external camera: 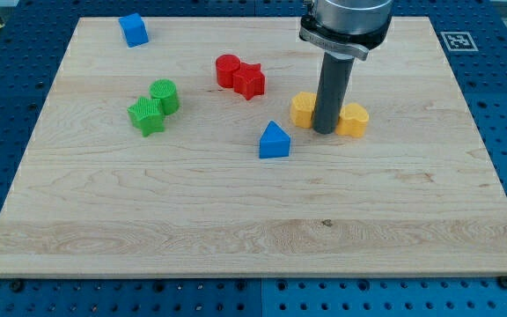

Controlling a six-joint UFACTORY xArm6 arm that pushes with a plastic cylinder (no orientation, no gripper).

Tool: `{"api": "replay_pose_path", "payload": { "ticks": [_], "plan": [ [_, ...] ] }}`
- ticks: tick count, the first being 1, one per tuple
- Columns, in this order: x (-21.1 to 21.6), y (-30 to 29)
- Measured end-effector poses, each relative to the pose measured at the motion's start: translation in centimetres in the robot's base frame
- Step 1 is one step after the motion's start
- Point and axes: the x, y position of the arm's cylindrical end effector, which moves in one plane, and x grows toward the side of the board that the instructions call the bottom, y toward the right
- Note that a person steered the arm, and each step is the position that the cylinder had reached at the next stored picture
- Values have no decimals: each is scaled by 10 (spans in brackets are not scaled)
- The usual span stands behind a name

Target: Push the yellow hexagon to the top center of the board

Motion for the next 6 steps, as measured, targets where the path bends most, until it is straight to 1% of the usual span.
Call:
{"api": "replay_pose_path", "payload": {
  "ticks": [1, 3, 4, 5, 6],
  "plan": [
    [23, -11],
    [23, -20],
    [18, -35],
    [13, -36],
    [-1, -12]
  ]
}}
